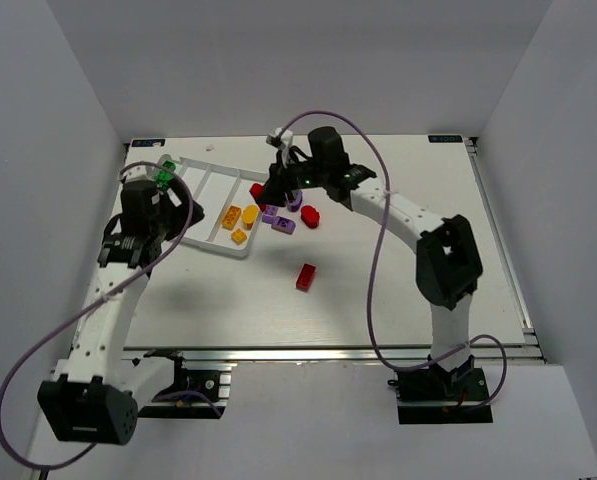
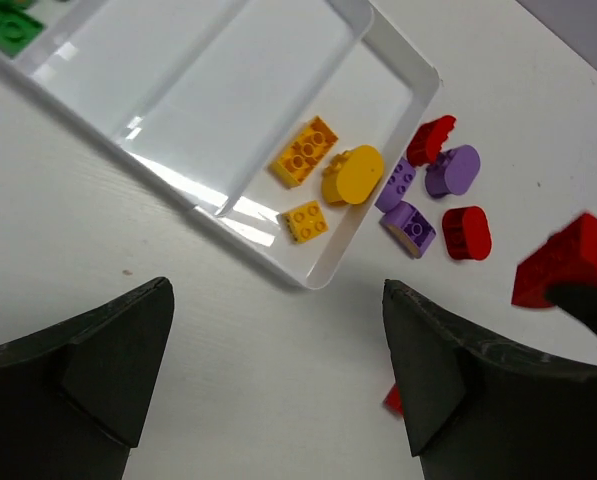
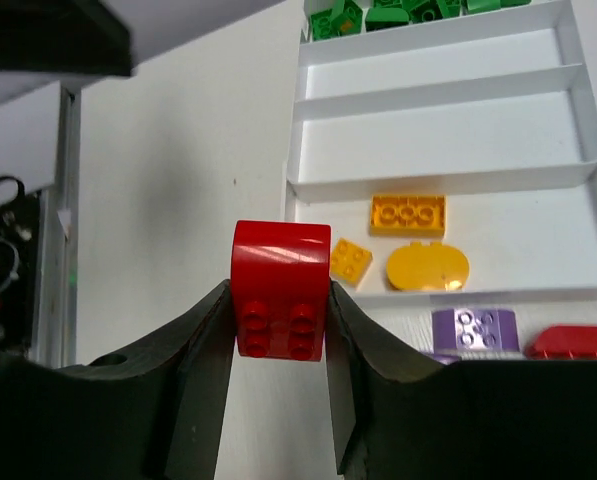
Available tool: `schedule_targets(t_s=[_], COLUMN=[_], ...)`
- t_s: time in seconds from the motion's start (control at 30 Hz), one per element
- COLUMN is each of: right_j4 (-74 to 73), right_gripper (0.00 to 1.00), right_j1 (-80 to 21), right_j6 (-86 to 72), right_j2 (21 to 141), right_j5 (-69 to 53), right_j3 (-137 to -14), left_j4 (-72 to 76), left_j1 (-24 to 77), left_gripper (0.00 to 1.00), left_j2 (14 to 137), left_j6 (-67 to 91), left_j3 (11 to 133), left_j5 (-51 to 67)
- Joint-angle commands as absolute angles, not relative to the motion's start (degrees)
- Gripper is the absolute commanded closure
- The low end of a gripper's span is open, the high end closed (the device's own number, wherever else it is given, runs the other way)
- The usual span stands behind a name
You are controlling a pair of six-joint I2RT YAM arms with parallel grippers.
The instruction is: Sort the legos into containers by color
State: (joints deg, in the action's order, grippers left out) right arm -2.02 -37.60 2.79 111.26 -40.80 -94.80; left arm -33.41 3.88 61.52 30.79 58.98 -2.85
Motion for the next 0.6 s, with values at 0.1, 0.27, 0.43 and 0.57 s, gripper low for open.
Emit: schedule_targets(t_s=[0.1, 0.27, 0.43, 0.57], right_j4=[-0.7, 8.2, 17.6, 24.2], right_gripper=[1.0, 1.0, 0.99, 0.93], right_j1=[-40.2, -43.1, -46.1, -47.3], right_j6=[-16.6, -22.8, -21.5, -20.0], right_j2=[124.8, 135.2, 142.0, 148.3], right_j5=[-41.4, -38.2, -31.9, -25.5], right_j3=[-113.6, -122.9, -125.8, -131.2], left_j4=[-41.3, -44.9, -48.0, -47.1], left_j1=[3.4, 3.4, 3.3, 3.4], left_gripper=[0.06, 0.06, 0.03, 0.02], left_j2=[51.2, 46.8, 43.6, 40.5], left_j6=[35.1, 36.6, 37.8, 39.1], left_j3=[57.4, 58.0, 58.3, 57.0], left_j5=[-11.9, -13.9, -15.0, -14.2])
